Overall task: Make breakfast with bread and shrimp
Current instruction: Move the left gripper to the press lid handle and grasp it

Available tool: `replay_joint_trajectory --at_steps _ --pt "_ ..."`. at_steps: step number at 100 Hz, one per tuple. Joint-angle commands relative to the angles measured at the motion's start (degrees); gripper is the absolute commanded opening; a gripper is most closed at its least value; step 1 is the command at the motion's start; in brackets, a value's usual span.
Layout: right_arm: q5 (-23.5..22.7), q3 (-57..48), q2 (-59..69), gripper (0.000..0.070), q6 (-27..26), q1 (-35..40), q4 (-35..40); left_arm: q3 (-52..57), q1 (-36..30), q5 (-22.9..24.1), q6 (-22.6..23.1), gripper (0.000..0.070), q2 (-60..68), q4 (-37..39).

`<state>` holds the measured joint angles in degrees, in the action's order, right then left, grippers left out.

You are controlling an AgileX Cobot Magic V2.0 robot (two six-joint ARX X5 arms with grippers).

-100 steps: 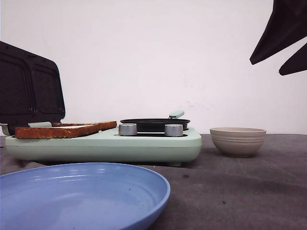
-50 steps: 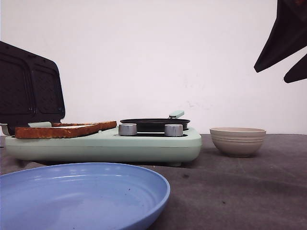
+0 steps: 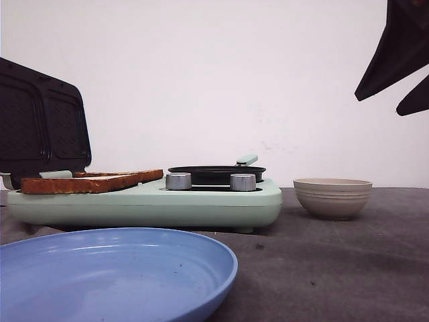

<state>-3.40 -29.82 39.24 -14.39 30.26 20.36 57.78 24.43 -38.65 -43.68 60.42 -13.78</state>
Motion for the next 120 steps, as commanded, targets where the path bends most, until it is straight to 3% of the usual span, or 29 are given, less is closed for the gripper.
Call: replay_joint_trajectory --at_steps 1,60,98,120 --pt "0.02 -0.11 0.33 0.0386 -0.17 0.31 -0.63 1.11 0.33 -0.9 -3.93 0.0391 2.12 2.93" --pt "0.11 -0.11 0.35 0.0386 -0.2 0.31 -1.03 1.11 0.09 -1.46 -2.89 0.0391 14.6 8.24" --pt "0.39 -0.11 0.35 0.0386 -0.26 0.31 -1.05 1.11 -2.21 -2.36 -5.95 0.0387 19.47 13.81" --pt "0.42 -0.11 0.35 0.0387 -0.31 0.31 -1.05 1.11 -2.78 -2.29 -6.4 0.0238 20.85 15.21"
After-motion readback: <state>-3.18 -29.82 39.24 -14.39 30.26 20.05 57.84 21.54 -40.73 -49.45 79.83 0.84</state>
